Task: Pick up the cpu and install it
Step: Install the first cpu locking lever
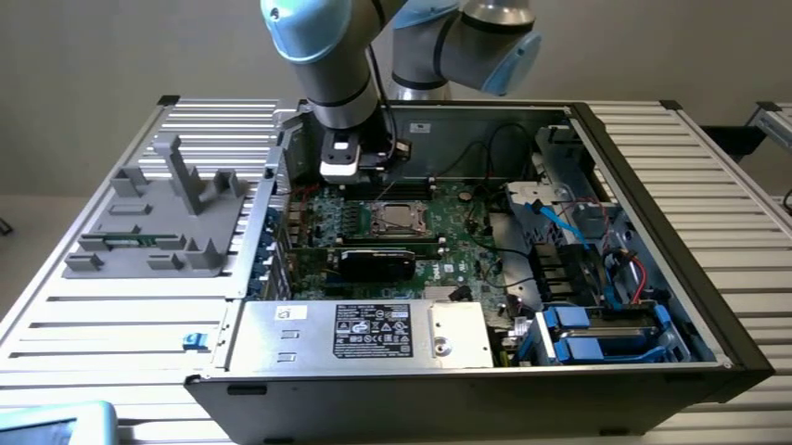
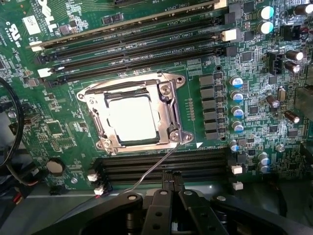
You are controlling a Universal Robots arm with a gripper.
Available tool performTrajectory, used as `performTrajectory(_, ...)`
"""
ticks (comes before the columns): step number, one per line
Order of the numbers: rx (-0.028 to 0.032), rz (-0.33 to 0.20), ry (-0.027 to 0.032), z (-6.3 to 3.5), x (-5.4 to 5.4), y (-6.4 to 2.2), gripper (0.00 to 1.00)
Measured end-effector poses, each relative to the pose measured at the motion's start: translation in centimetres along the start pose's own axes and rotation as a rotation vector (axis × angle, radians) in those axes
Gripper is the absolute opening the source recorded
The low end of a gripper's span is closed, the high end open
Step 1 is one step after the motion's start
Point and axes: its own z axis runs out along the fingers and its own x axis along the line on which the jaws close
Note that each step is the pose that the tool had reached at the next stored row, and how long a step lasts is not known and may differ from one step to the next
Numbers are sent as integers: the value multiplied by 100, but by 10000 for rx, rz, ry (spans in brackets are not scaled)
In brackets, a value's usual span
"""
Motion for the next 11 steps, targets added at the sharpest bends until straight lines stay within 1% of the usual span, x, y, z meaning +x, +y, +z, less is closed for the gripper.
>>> performTrajectory(6, -4, 6, -16, 19, -5, 10, 11)
performTrajectory(11, -12, 7, -18, 82, -14, 36, 11)
